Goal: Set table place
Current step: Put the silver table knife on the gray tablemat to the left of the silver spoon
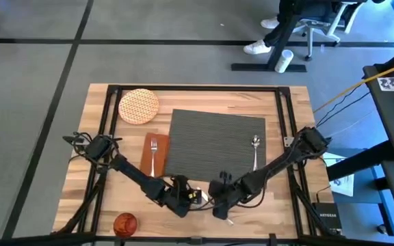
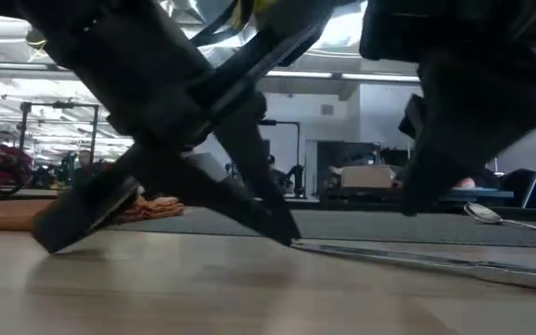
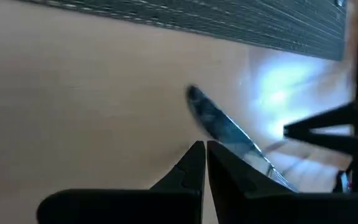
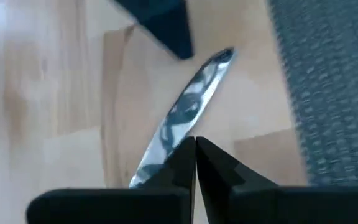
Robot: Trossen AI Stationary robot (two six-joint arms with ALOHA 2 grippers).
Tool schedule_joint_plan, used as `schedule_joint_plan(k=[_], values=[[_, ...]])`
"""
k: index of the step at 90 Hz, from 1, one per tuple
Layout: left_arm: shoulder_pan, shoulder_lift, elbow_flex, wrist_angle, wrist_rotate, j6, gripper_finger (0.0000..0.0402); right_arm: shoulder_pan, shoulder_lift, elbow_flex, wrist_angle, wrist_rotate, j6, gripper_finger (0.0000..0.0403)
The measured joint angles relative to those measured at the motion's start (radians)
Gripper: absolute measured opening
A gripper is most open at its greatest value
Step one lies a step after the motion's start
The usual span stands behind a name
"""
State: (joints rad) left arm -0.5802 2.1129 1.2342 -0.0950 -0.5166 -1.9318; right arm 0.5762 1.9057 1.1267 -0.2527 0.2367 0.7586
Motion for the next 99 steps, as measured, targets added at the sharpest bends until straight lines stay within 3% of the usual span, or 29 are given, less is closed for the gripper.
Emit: schedule_joint_plan(k=[35,67,99], values=[[-0.023,0.001,-0.003,0.111,-0.005,0.006,0.0,-0.029,0.065,-0.001,0.122,-0.036,-0.031,0.0],[-0.023,0.0,0.0,0.051,-0.044,-0.122,0.0,-0.048,0.084,0.001,0.146,-0.064,-0.032,0.0],[-0.036,0.001,-0.002,0.084,-0.065,-0.083,0.0,-0.048,0.061,-0.001,0.169,-0.029,-0.028,0.0]])
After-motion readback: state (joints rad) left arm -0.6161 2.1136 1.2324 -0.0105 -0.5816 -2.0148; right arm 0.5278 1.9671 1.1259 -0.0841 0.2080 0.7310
